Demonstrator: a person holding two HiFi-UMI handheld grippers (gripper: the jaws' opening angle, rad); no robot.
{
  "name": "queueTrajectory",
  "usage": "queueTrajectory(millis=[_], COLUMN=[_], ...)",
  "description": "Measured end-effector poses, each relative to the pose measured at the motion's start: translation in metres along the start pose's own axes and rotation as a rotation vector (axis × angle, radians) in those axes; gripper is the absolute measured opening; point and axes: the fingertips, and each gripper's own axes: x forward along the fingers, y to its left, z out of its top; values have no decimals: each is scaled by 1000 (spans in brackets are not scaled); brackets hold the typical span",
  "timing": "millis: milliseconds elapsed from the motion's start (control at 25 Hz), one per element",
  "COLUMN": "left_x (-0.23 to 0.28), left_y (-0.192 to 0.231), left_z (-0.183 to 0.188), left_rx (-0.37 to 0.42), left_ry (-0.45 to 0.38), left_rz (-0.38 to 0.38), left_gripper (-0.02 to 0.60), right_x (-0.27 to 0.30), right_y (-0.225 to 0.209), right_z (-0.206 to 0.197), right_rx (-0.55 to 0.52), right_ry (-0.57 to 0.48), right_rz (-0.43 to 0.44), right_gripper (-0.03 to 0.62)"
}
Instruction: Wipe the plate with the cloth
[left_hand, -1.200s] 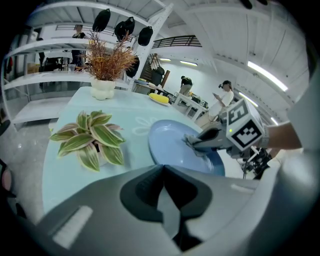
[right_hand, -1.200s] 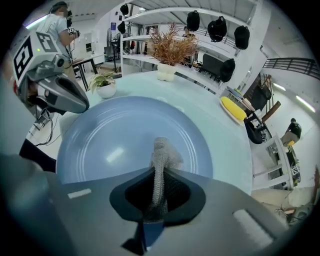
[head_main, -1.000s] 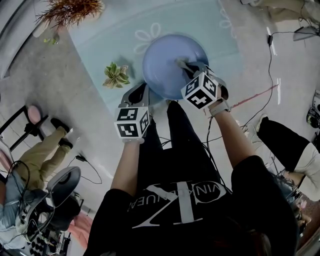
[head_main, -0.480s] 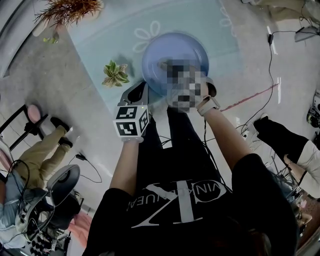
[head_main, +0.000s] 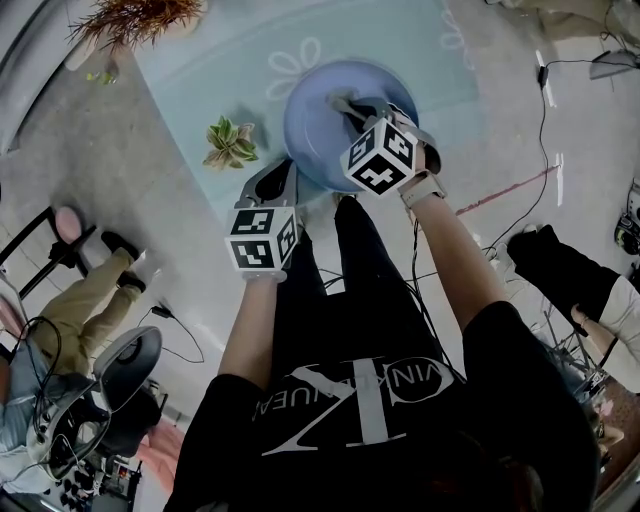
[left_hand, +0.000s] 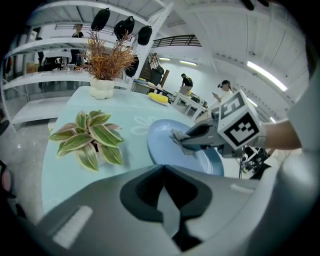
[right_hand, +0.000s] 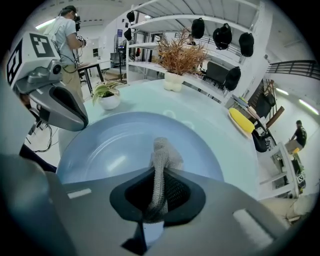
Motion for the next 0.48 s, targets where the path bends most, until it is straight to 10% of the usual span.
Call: queueTrajectory(millis=[480], left_x=[1], left_y=[2], left_z=[-1], left_rx=[-5], left_ry=[-8], left_rz=[-2], left_gripper=[0], right_x=[-15], right_y=[27], right_z=[-26], right_rx=[-5], right_ry=[39], right_rz=[12], right_gripper=[32])
